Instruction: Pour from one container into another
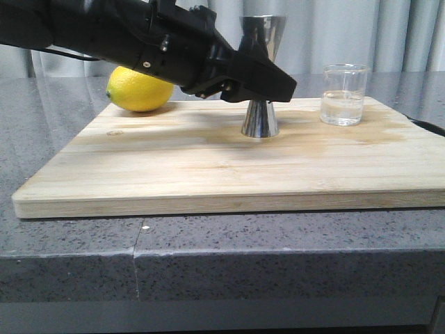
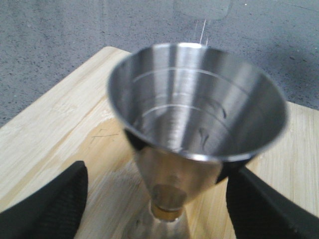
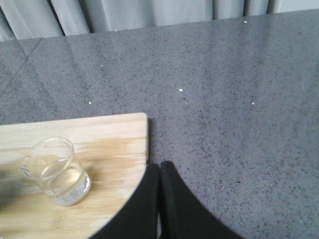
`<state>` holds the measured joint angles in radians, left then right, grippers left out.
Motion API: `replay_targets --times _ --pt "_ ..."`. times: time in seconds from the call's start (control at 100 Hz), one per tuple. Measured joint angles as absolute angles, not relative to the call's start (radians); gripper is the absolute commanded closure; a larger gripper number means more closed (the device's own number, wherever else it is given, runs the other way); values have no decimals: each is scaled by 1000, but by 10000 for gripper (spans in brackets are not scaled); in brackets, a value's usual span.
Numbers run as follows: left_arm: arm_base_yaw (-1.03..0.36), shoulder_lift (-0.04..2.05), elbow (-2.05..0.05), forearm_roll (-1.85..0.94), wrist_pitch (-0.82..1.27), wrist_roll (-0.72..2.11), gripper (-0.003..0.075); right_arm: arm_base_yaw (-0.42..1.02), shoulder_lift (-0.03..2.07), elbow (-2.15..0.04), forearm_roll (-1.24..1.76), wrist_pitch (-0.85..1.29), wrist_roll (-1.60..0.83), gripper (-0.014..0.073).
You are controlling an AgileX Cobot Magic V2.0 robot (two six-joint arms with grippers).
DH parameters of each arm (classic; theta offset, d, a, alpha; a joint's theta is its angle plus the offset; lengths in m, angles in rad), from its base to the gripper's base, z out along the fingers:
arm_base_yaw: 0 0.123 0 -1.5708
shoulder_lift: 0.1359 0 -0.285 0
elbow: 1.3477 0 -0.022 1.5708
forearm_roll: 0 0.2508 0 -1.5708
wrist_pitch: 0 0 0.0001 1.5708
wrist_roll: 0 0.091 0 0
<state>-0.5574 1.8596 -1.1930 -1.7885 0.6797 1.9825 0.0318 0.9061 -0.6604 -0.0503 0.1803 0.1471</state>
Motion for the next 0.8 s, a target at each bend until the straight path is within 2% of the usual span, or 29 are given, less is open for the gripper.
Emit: replay_targets --times 0.09,0.18,0.54,0.8 --pt "-560 1863 -1195 -1789 686 1983 192 32 906 -660 -50 174 147 669" --pt "-562 1864 -1195 -1789 692 1983 237 32 906 -660 -50 171 147 669" --pt "-562 1864 -1199 -1789 698 1983 557 32 906 -660 -51 171 145 669" --pt "-562 1864 -1199 -1789 698 1985 722 32 906 -660 -51 171 145 669"
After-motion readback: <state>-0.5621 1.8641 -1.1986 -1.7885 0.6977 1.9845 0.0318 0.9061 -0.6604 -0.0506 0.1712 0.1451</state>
